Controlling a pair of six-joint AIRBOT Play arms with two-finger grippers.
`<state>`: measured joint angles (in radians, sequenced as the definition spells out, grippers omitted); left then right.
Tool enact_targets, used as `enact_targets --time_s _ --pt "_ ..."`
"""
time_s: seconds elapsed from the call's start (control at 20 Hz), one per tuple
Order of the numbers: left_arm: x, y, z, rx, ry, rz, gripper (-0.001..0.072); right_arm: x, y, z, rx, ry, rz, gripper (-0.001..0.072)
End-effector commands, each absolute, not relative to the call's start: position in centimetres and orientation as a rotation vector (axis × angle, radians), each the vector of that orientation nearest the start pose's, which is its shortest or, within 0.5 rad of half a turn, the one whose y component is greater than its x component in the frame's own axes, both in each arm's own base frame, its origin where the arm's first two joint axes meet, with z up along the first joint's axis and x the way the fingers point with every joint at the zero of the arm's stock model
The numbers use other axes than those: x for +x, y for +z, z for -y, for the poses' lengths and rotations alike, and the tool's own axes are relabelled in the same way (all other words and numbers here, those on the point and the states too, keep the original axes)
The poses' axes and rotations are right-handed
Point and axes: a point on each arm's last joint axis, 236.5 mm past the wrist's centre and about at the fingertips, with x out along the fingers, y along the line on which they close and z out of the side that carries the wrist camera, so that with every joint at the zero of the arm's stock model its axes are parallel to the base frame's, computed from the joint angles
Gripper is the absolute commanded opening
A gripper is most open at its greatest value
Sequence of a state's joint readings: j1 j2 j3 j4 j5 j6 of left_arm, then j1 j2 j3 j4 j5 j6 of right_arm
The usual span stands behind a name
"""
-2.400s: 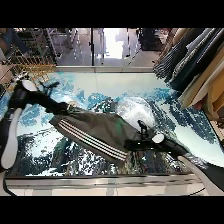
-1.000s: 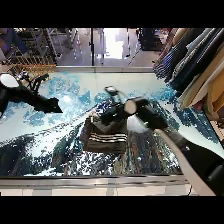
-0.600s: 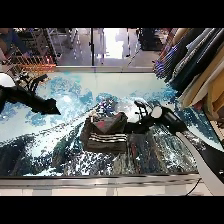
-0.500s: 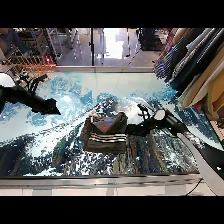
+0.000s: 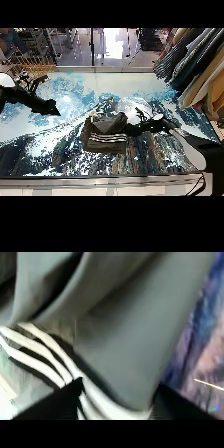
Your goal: Fold the clothes and pants, and hang the long-sleeved shirts on hangers.
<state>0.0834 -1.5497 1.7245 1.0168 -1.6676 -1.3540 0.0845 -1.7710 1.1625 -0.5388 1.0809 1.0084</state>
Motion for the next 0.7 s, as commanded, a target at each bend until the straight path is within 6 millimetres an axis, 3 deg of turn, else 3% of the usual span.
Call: enact_targets --time_s 0.0,0.05,0.1,0.2,0.25,0.35,0.5,0.65 --pt "39.7 10.1 9.1 -0.247 -0.577 -1.394 0.0013 41.5 -8.7 -23.9 0.587 0.802 -1.315 0.0203" --pt "39.6 10.1 9.1 -0.247 -0.578 -1.397 0.0013 41.7 -8.0 -24.2 0.561 0.826 -1.305 0.0011" --pt "39.5 10.1 9.1 -0.246 -0.58 -1.402 0.0013 41.6 -6.7 -24.1 0.536 0.843 -1.311 0.001" --pt "38.7 10.1 9.1 -0.243 -0.592 -1.433 0.0013 41.6 -4.3 -21.1 0.425 0.74 -1.359 0.001" --pt "38.2 10.1 9.1 -0.24 -0.6 -1.453 0.0013 41.3 -2.6 -18.5 0.355 0.657 -1.383 0.001" --pt "37.6 10.1 9.1 -0.238 -0.61 -1.477 0.0013 40.2 3.0 -13.9 0.298 0.569 -1.383 0.0007" --pt "37.5 10.1 9.1 -0.237 -0.61 -1.478 0.0013 39.3 11.4 -7.4 0.453 0.455 -1.27 0.0006" --pt "37.0 10.1 9.1 -0.225 -0.628 -1.493 0.0013 38.3 16.2 0.7 0.546 0.273 -1.093 0.0006"
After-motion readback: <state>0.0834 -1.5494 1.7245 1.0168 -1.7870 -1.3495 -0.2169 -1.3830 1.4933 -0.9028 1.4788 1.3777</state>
